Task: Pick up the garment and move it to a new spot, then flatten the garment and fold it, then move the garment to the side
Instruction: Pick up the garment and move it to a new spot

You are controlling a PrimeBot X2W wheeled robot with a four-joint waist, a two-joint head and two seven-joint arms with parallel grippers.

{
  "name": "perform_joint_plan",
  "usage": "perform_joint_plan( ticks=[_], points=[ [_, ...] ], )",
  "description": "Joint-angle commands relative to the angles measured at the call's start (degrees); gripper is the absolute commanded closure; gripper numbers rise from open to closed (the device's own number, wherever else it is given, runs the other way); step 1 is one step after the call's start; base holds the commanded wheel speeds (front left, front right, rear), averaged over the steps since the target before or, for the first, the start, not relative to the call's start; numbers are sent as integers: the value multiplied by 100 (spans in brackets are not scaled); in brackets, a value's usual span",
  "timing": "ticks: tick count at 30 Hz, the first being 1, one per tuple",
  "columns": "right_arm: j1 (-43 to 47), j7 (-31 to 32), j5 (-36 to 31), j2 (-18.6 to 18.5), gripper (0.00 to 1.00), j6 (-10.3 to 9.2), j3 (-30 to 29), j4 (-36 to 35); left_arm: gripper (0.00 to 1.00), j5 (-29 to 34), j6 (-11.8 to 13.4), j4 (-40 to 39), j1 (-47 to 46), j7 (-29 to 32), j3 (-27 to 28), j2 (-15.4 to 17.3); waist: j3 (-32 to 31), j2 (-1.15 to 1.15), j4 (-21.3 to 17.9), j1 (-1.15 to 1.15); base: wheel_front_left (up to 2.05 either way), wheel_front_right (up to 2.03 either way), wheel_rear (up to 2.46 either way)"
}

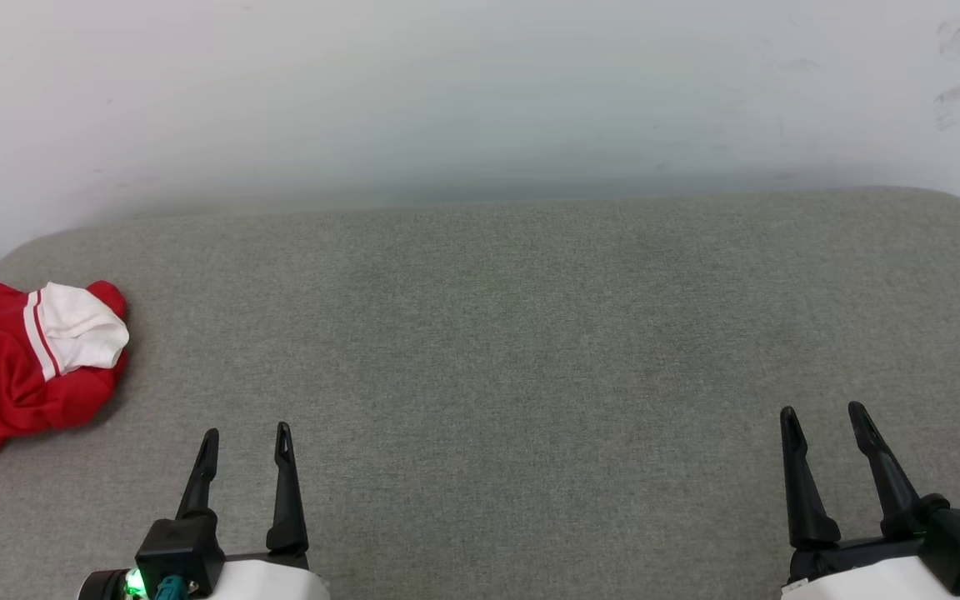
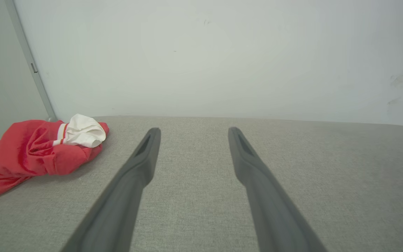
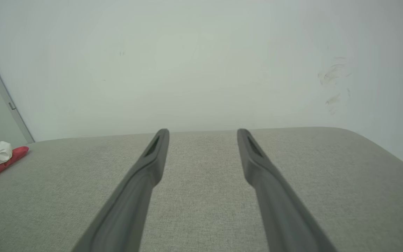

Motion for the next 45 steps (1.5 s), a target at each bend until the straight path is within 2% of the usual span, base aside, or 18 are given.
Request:
perform_joint_plan(
  ticks=[1,9,16,24,40,45],
  points=[
    [45,-12,22,-7,0,-2,1,11,0,-32,-14,7,21,-16,11,-10,5,0,2,0,0,0,0],
    [64,-13,66,-7,0,-2,-15,29,0,-96,15,43,-6,-16,-13,-10,21,0,56,0,0,0,0],
    [127,-12,9,-6,0,-2,14,40,0,-54,41,97,-55,-16,33,-8,11,0,328,0,0,0,0],
    [223,-12,-232,-6,0,-2,46,98,0,-5,28,100,-31,-16,100,-8,-23,0,946,0,0,0,0],
    [325,-12,-200,-6,0,-2,92,33,0,-14,13,145,75,-16,274,-10,-93,0,2299,0,0,0,0],
    [280,-12,-233,-6,0,-3,80,15,0,-97,43,130,68,-16,320,-10,-63,0,2616,0,0,0,0]
  ],
)
